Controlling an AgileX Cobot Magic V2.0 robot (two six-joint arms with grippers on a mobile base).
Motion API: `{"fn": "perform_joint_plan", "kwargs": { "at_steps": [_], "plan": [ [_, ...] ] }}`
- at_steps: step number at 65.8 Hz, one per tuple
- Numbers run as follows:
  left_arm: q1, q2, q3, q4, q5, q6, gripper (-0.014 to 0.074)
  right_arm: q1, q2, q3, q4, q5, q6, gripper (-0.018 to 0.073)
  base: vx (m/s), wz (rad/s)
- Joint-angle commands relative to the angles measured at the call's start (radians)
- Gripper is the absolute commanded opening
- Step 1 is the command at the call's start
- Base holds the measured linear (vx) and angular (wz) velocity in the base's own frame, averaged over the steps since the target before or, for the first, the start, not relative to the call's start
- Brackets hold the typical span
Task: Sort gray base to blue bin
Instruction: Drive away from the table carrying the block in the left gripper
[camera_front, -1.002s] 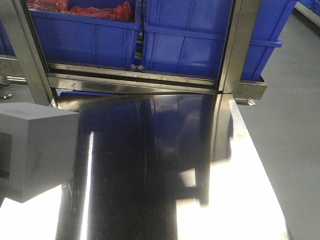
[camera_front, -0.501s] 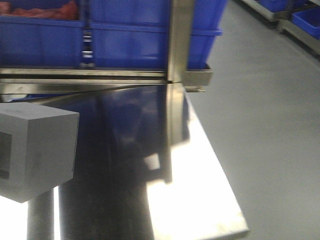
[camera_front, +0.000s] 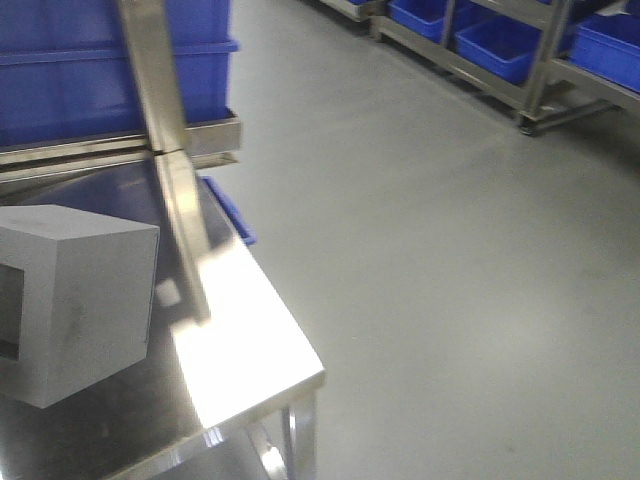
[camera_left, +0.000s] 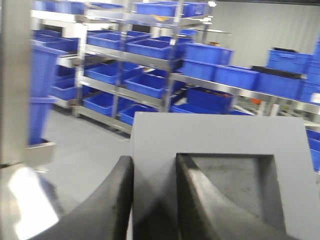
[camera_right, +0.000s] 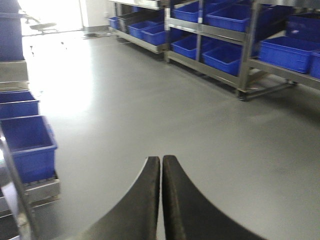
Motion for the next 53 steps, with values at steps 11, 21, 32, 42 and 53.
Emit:
{"fn": "perform_joint_plan", "kwargs": {
  "at_steps": [11,21,32,42,53],
  "plan": [
    [-0.003,0.001,-0.031,-0.013,-0.112,-0.006,-0.0006,0.001,0.018,0.002,-0.005,-0.073,-0.012,-0.0005,-0.12,-0.53],
    [-0.003,0.001,-0.031,-0.013,-0.112,-0.006,-0.0006,0.001,0.018,0.002,-0.005,-0.073,-0.012,-0.0005,-0.06,-0.47],
    [-0.003,0.001,-0.031,-0.013,-0.112,-0.006,-0.0006,0.001,0.018,0.002,-0.005,-0.073,-0.012,-0.0005,-0.03,-0.37],
    [-0.003,0.001,-0.031,-0.013,-0.112,-0.006,-0.0006,0.001,0.018,0.002,-0.005,-0.073,-0.012,-0.0005,0.01,-0.37],
    [-0.003,0.001,-0.031,-0.013,-0.112,-0.006,-0.0006,0.001,0.018,0.002,-0.005,-0.073,-0.012,-0.0005,0.05,-0.46]
  ]
}}
